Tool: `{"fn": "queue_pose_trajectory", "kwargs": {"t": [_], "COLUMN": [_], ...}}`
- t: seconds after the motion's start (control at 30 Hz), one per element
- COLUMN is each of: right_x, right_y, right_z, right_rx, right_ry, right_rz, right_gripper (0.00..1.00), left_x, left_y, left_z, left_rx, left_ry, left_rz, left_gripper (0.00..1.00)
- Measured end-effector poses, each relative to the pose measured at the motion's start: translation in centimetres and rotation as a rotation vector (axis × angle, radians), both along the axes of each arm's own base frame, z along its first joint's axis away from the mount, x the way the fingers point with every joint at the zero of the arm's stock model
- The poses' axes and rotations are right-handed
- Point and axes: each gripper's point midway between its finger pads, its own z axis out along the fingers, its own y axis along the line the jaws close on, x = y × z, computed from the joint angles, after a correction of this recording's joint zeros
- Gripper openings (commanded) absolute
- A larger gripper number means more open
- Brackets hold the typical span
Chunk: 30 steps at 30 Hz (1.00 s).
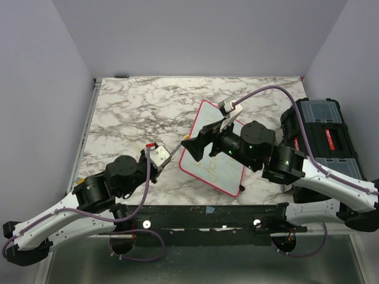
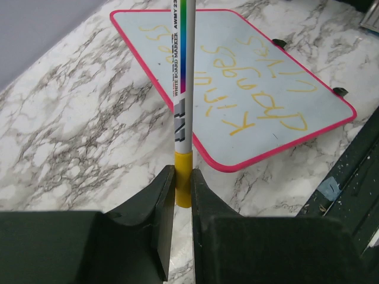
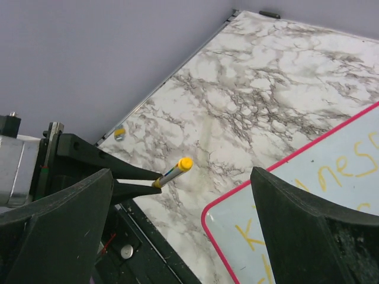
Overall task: Write a sentence on the whiteboard
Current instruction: Put down the whiteboard marker at the center of the board.
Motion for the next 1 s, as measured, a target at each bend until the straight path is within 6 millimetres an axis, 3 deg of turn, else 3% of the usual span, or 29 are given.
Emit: {"fn": "queue_pose_trajectory", "kwargs": {"t": [0.1, 0.27, 0.43, 0.67, 0.8, 1.0], "right_x": [0.3, 0.6, 0.9, 1.3, 1.4, 1.5], "right_y": [-1.0, -1.7, -2.8, -5.5, -6.5, -6.7], "right_z": [-0.1, -2.8, -4.5, -3.4, -3.0, -4.1], "right_rx": [0.011, -0.037, -0.063, -0.005, 0.017, -0.002], "right_ry": [0.007, 0.043, 0.073, 0.066, 0.061, 0.069], "right_rz": [-0.044, -0.087, -0.138, -0.232, -0.258, -0.276], "right_gripper": [1.00, 1.00, 1.00, 1.00, 1.00, 1.00], "left_x": [1.3, 4.8, 7.3, 10.7, 11.8, 13.3], "left_y": [-0.3, 0.4, 1.1, 1.6, 1.1, -0.5], "left_z": [0.2, 0.3, -1.7, -5.3, -7.2, -10.0], "left_rx": [0.000, -0.030, -0.034, -0.054, -0.054, -0.045], "left_ry": [0.051, 0.144, 0.253, 0.428, 0.499, 0.614], "left_rz": [0.067, 0.222, 0.328, 0.452, 0.472, 0.465], "left_gripper": [0.00, 0.00, 0.00, 0.00, 0.00, 0.00]}}
